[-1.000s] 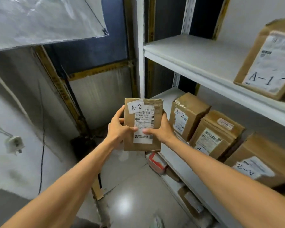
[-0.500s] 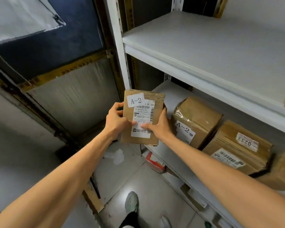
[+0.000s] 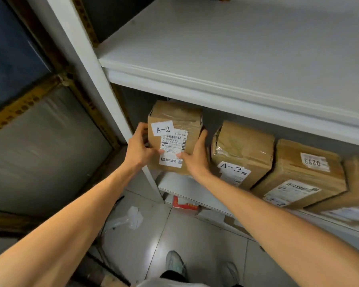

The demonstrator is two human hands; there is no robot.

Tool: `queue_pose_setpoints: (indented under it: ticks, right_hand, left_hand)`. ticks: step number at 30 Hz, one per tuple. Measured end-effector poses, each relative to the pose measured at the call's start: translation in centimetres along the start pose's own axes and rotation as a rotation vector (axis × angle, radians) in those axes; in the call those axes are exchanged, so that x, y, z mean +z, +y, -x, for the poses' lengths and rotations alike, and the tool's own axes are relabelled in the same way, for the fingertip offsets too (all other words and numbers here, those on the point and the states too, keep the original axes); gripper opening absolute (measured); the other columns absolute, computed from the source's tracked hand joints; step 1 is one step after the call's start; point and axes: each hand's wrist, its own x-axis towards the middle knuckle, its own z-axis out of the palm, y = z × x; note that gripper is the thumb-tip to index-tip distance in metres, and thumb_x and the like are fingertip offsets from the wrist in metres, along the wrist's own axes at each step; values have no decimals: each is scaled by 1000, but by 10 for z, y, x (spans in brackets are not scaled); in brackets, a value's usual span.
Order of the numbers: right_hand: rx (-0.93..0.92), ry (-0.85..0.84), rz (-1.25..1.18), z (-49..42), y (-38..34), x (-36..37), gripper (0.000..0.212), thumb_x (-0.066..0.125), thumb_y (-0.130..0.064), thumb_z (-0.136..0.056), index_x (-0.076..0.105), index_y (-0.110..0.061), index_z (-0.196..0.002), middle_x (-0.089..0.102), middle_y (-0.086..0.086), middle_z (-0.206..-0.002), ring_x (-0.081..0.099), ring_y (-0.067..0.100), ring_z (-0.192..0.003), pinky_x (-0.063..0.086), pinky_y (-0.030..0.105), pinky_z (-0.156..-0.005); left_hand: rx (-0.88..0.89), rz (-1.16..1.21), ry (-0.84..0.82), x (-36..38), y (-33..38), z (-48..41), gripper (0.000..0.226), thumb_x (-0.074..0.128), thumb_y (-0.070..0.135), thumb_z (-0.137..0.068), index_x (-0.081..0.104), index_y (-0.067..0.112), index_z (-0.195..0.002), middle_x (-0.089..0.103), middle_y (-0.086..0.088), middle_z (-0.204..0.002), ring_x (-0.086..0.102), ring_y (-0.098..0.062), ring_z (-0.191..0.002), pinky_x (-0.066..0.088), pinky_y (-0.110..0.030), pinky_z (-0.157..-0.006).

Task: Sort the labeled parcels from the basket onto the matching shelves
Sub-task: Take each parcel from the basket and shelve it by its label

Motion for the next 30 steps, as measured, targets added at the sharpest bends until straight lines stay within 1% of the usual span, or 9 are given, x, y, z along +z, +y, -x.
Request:
queue_pose_setpoints:
  ticks: [4, 9, 13, 16, 18, 21, 25, 27, 30]
  right_hand:
    - [6, 100, 156, 5, 15, 9, 94, 57, -4, -92, -15, -12, -150, 14, 8, -159, 20, 22, -144, 24, 24, -109]
    - [-4, 80, 239, 12, 17, 17, 96, 60, -6, -89, -15, -9, -150, 9, 11, -159, 15, 25, -146, 25, 35, -115]
    - [4, 37, 307, 19, 13, 11, 95, 59, -4, -91, -16, -4, -149, 1, 14, -159, 10, 27, -147, 19, 31, -115]
    - [14, -23, 314, 37, 10, 7, 86, 56, 3, -88, -3, -6, -150, 15, 15, -154, 27, 26, -141, 30, 30, -110]
    - [-6, -29, 286, 49, 8, 7, 83, 57, 4, -85, 4, -8, -148, 22, 13, -150, 36, 27, -136, 37, 33, -107]
    - [-16, 6, 258, 56, 3, -1, 67, 58, 2, -86, 19, -10, -139, 36, 11, -141, 48, 26, -125, 43, 24, -90]
    - [-224, -52, 358, 57, -1, -16, 53, 59, -3, -87, 31, -9, -131, 44, 12, -131, 49, 25, -119, 49, 30, -92]
    - [-365, -177, 448, 60, -3, -19, 43, 62, -6, -85, 38, -10, -121, 46, 10, -125, 51, 26, -114, 51, 36, -89]
    - [-548, -394, 634, 65, -11, -19, 46, 66, -16, -82, 43, -9, -121, 47, 11, -125, 50, 28, -113, 47, 40, -90]
  left_hand:
    - [-7, -38, -29, 16, -19, -15, 53, 76, -7, -68, 43, 12, -104, 62, 3, -106, 60, -18, -108, 54, -35, -91]
    - [-6, -27, -34, 18, -30, -20, 59, 77, -10, -65, 43, 6, -109, 61, 8, -103, 59, -10, -104, 53, -18, -81]
    - [-9, -27, -28, 20, -31, -16, 61, 79, -7, -64, 42, 5, -111, 60, 7, -106, 57, -9, -104, 50, -23, -89]
    - [-26, -48, 2, 23, -32, -7, 61, 80, -2, -68, 45, 9, -115, 60, 6, -112, 56, -10, -106, 47, -14, -86]
    - [-73, -69, 44, 25, -31, 3, 65, 82, 2, -68, 46, 8, -121, 61, -4, -120, 58, -18, -109, 49, -25, -92]
    - [-150, -137, 100, 24, -24, 22, 72, 83, 8, -69, 43, 7, -129, 59, -10, -123, 58, -20, -108, 49, -29, -90]
    - [-129, -162, 196, 14, -4, 55, 59, 76, 6, -77, 45, 11, -128, 59, -7, -118, 60, -17, -102, 53, -29, -85]
    - [-103, -230, 212, 8, 5, 77, 53, 75, 7, -78, 50, 12, -124, 60, -5, -114, 60, -16, -99, 53, -28, -85]
    - [-93, -372, 230, 0, 16, 118, 50, 77, 10, -76, 54, 13, -121, 61, -4, -111, 59, -13, -96, 50, -23, -82]
